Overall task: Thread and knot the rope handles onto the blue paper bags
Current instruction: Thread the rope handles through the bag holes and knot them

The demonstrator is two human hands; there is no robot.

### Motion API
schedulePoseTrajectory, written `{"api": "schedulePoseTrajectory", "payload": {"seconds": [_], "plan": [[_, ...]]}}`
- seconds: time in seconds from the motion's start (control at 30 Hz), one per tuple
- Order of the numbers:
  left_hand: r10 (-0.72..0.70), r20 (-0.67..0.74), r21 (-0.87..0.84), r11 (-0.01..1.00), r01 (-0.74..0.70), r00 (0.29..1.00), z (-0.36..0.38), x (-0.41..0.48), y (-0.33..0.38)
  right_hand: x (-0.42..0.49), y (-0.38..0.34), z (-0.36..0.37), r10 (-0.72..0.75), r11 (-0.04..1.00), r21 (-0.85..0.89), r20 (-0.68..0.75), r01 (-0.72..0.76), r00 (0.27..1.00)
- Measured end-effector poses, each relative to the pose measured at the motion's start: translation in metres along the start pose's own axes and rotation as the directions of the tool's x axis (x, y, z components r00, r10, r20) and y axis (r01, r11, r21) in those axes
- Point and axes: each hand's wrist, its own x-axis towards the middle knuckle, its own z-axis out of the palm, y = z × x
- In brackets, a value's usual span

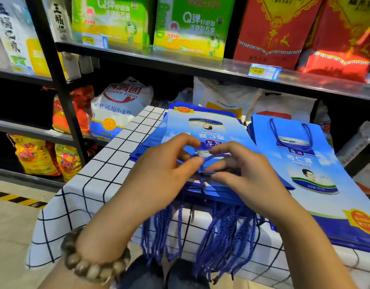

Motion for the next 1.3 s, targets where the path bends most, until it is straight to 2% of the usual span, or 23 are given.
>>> {"api": "schedulePoseTrajectory", "payload": {"seconds": [0.1, 0.2, 0.3, 0.4, 0.47, 0.57, 0.63, 0.67, 0.77, 0.83, 0.87, 0.93, 1.0, 1.07, 1.13, 1.17, 1.23, 1.3], "plan": [[0.020, 0.027, 0.140, 0.990, -0.023, 0.999, 0.009, 0.012, 0.001, -0.002, -0.001, 0.001, -0.003, 1.000, -0.005, -0.013, 0.003, 1.000], [0.001, -0.060, 0.211, 0.977, 0.012, 0.998, 0.009, 0.026, -0.002, -0.006, 0.001, 0.002, -0.011, 1.000, -0.025, -0.026, 0.010, 1.000], [-0.061, -0.196, 0.171, 0.981, 0.095, 0.979, -0.005, 0.044, -0.017, -0.012, 0.004, 0.000, -0.005, 0.998, -0.062, -0.022, 0.003, 1.000], [-0.077, -0.201, 0.160, 0.981, 0.110, 0.977, -0.007, 0.045, -0.026, -0.017, -0.002, -0.001, -0.071, 0.979, -0.192, 0.025, 0.074, 0.997], [-0.049, -0.224, 0.151, 0.985, 0.084, 0.973, -0.003, 0.043, -0.027, -0.017, -0.011, 0.006, -0.106, 0.892, -0.432, 0.090, 0.135, 0.990], [-0.019, -0.259, 0.106, 0.993, 0.048, 0.966, -0.005, 0.040, -0.023, -0.013, -0.017, 0.026, -0.210, 0.632, -0.733, 0.147, 0.249, 0.967], [-0.014, -0.249, 0.064, 0.997, 0.031, 0.968, -0.011, 0.036, -0.019, -0.012, -0.019, 0.030, -0.286, 0.570, -0.775, 0.123, 0.272, 0.950], [-0.007, -0.266, 0.049, 0.999, 0.021, 0.964, -0.015, 0.032, -0.017, -0.011, -0.022, 0.028, -0.288, 0.580, -0.769, 0.114, 0.268, 0.951], [0.032, -0.475, -0.015, 0.999, -0.044, 0.880, -0.020, 0.017, -0.011, -0.007, -0.030, 0.007, -0.234, 0.721, -0.660, 0.057, 0.213, 0.970], [0.008, -0.538, -0.135, 0.986, -0.095, 0.843, -0.015, 0.008, -0.002, -0.002, -0.031, -0.006, -0.257, 0.788, -0.585, -0.033, 0.190, 0.966], [-0.001, -0.508, -0.197, 0.974, -0.115, 0.861, -0.008, 0.003, 0.002, 0.002, -0.034, -0.011, -0.261, 0.821, -0.546, -0.095, 0.170, 0.961], [0.024, -0.358, -0.272, 0.953, -0.129, 0.934, 0.008, -0.003, 0.011, 0.011, -0.038, -0.018, -0.296, 0.865, -0.479, -0.246, 0.150, 0.923], [0.081, -0.150, -0.277, 0.953, -0.120, 0.985, 0.021, -0.007, 0.020, 0.016, -0.043, -0.020, -0.325, 0.915, -0.372, -0.442, 0.159, 0.836], [0.172, 0.021, -0.163, 0.973, -0.166, 0.985, 0.031, -0.006, 0.025, 0.017, -0.051, -0.025, -0.290, 0.957, -0.169, -0.638, 0.238, 0.713], [0.238, 0.088, -0.082, 0.970, -0.231, 0.967, 0.033, -0.004, 0.032, 0.015, -0.056, -0.031, -0.149, 0.921, 0.119, -0.773, 0.372, 0.617], [0.254, 0.086, -0.056, 0.967, -0.250, 0.963, 0.033, -0.003, 0.033, 0.014, -0.056, -0.035, -0.032, 0.861, 0.282, -0.800, 0.422, 0.600], [0.249, 0.025, 0.026, 0.968, -0.250, 0.968, 0.028, 0.001, 0.032, 0.013, -0.052, -0.036, 0.221, 0.682, 0.602, -0.712, 0.416, 0.667], [0.261, -0.026, 0.209, 0.945, -0.250, 0.965, 0.021, 0.006, 0.025, 0.009, -0.039, -0.031, 0.357, 0.583, 0.753, -0.576, 0.306, 0.736]]}}
